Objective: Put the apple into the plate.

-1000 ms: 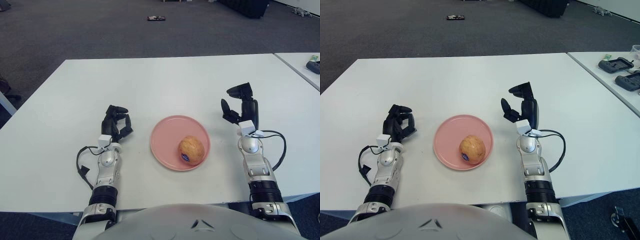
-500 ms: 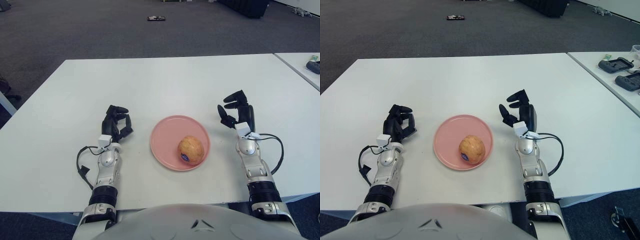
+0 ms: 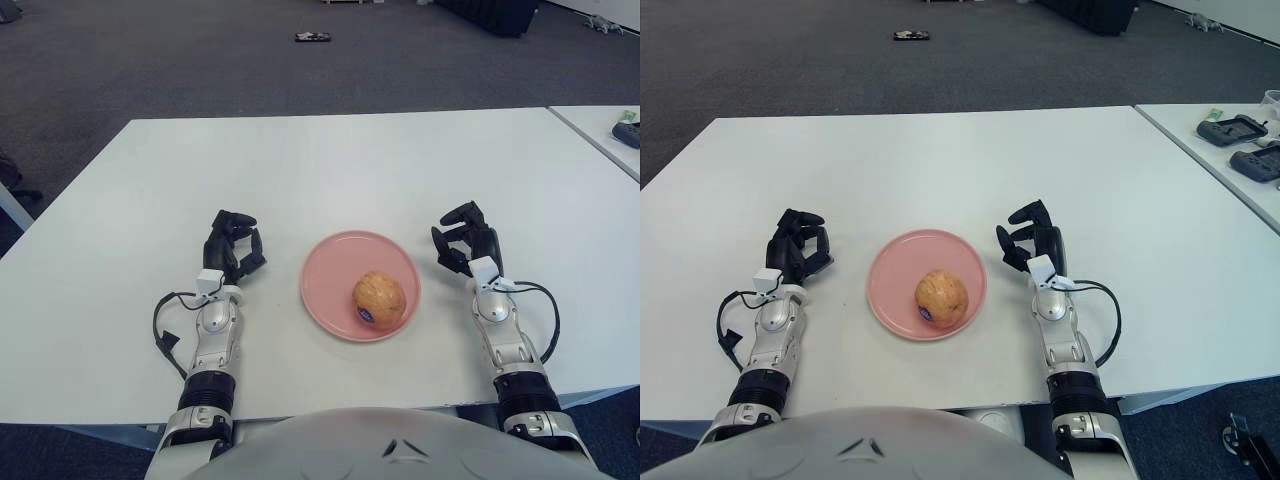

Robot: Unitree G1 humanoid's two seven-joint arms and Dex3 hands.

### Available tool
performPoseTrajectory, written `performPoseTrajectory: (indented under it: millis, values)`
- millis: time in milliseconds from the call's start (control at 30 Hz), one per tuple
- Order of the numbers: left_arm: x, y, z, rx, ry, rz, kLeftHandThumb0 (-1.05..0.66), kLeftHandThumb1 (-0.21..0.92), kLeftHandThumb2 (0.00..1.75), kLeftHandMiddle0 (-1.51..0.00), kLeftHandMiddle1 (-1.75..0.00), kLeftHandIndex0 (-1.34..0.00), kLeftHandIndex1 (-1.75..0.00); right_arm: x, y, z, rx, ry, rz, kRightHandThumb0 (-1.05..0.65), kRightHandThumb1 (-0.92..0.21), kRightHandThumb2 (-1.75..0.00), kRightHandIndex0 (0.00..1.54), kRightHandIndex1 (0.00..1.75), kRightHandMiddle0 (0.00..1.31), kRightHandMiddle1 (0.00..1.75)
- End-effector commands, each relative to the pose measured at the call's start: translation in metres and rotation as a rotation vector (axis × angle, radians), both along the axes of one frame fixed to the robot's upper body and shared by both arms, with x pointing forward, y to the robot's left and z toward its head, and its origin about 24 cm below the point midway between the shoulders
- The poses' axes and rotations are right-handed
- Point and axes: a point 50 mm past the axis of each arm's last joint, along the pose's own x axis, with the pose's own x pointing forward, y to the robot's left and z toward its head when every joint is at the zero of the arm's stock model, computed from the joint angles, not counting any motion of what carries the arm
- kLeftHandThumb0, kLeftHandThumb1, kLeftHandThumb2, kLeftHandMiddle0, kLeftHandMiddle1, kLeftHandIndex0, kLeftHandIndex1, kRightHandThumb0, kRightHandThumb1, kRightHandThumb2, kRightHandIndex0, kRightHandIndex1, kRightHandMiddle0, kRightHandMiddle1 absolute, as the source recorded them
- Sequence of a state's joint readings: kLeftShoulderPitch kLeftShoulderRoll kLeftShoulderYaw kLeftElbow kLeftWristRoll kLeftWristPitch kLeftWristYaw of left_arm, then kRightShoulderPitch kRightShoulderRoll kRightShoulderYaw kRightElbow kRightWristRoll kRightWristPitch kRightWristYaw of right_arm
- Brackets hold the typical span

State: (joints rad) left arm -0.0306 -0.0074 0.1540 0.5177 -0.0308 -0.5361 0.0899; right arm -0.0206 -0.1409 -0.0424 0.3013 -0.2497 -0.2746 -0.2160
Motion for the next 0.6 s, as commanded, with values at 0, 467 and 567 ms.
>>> performPoseTrajectory:
  millis: [0,467,567]
  values:
    - [-0.017,-0.001,-0.021,-0.003,0.098,0.005,-0.42,0.49,1.12,-0.82,-1.75,-0.48,-1.75,0.0,-0.003,-0.005,0.033,0.029,-0.005,-0.37,-0.75,-0.77,0.55,1.31,0.29,1.75]
    - [-0.017,-0.002,-0.021,-0.019,0.094,0.002,-0.43,0.48,1.12,-0.81,-1.75,-0.48,-1.75,-0.004,-0.006,-0.023,0.183,0.155,-0.04,-0.37,-0.7,-0.83,0.53,1.33,0.32,1.75]
    - [-0.017,-0.001,-0.021,-0.016,0.093,0.002,-0.43,0.48,1.12,-0.82,-1.75,-0.48,-1.75,-0.006,-0.006,-0.026,0.211,0.164,-0.041,-0.37,-0.7,-0.83,0.52,1.33,0.32,1.75]
